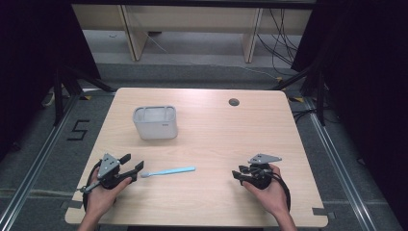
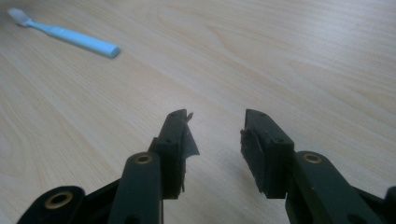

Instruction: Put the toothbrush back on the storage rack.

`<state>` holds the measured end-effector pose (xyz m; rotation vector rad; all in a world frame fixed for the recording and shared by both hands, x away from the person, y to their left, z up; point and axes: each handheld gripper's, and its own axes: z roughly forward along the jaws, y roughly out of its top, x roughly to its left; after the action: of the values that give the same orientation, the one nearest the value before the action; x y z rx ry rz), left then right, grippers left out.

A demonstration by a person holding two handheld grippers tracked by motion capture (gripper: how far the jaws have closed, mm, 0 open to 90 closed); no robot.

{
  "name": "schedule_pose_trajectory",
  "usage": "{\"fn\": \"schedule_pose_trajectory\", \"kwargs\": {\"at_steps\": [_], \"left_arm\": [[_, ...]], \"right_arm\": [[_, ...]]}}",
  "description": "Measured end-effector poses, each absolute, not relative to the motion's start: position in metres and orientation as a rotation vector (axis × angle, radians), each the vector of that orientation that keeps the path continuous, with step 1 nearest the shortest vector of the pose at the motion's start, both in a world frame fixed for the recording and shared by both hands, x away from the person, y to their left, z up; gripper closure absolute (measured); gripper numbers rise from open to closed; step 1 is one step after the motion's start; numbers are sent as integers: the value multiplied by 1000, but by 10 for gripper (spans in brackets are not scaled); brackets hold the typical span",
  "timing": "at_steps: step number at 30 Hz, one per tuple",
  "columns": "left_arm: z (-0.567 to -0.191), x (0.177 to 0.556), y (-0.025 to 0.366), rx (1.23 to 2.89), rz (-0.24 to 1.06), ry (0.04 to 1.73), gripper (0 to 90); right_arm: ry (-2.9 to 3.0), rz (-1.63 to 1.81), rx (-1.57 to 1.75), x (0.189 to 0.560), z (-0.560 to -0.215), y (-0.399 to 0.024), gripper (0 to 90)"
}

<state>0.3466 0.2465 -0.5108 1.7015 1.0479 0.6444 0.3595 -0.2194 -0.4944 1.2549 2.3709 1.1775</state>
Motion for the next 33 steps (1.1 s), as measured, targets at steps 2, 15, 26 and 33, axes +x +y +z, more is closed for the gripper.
{"fn": "schedule_pose_trajectory", "kwargs": {"at_steps": [2,15,26,33], "left_arm": [[-505,347,244,1739,631,1030,366],[-468,361,214,2295,467,697,350],[-460,390,179,2644,354,470,440],[-466,404,157,2768,262,420,508]], "right_arm": [[2380,1143,1259,360,-494,-219,603],[2421,1111,1237,359,-483,-219,588],[2433,1128,1218,361,-485,-216,588],[2427,1108,1255,359,-481,-214,589]]}}
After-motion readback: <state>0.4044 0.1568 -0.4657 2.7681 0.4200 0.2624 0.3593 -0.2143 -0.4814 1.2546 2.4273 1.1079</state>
